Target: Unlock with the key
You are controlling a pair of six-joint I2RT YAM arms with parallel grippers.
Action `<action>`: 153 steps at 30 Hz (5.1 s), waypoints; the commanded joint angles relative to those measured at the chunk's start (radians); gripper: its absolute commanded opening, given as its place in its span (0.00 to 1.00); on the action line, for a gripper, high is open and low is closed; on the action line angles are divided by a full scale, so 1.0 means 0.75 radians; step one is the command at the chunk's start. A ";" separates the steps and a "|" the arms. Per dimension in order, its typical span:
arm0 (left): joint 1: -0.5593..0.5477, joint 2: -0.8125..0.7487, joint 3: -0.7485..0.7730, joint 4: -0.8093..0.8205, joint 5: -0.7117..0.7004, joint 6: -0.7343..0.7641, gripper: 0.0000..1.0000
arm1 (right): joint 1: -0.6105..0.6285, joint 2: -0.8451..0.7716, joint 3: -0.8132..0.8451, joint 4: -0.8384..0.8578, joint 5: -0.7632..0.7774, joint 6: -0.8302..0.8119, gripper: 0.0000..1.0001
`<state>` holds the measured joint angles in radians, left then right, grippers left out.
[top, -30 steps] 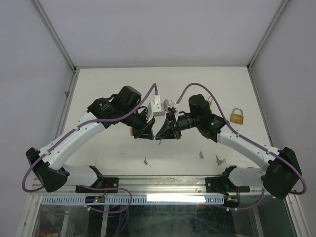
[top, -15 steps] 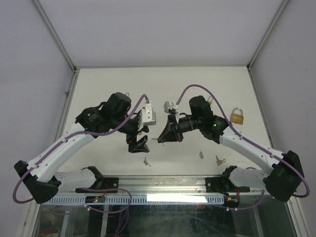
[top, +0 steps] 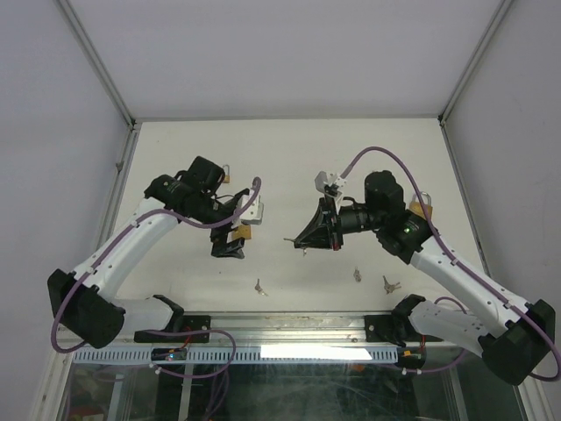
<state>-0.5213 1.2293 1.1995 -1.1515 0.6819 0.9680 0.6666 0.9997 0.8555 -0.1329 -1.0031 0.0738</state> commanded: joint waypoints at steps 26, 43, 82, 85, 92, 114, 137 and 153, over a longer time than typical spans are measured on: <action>0.067 0.878 0.247 -0.122 -0.616 2.115 0.99 | -0.260 -0.048 -0.249 0.159 -0.102 0.159 0.00; 0.071 0.924 0.146 0.071 -0.574 2.275 0.99 | -0.274 -0.007 -0.243 0.175 -0.131 0.196 0.00; 0.070 0.497 -0.379 0.550 -0.319 1.371 0.24 | -0.283 0.011 -0.248 0.162 -0.078 0.235 0.00; 0.070 0.495 -0.398 0.550 -0.324 1.386 0.42 | -0.283 0.028 -0.226 0.129 -0.082 0.215 0.00; 0.069 0.469 -0.342 0.483 -0.301 1.278 0.67 | -0.283 0.011 -0.210 0.077 -0.074 0.196 0.00; 0.032 0.963 0.338 0.036 -0.321 1.080 0.99 | -0.282 -0.057 -0.217 0.029 -0.070 0.169 0.00; -0.004 0.895 0.091 0.160 -0.361 1.157 0.51 | -0.284 -0.080 -0.185 -0.029 -0.039 0.121 0.00; -0.004 0.799 0.163 0.139 -0.234 0.907 0.00 | -0.281 -0.097 -0.136 -0.150 0.144 -0.014 0.00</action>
<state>-0.5117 1.8885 1.2736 -1.0428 0.3897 1.7641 0.4595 0.9573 0.6876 -0.2092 -1.0100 0.1497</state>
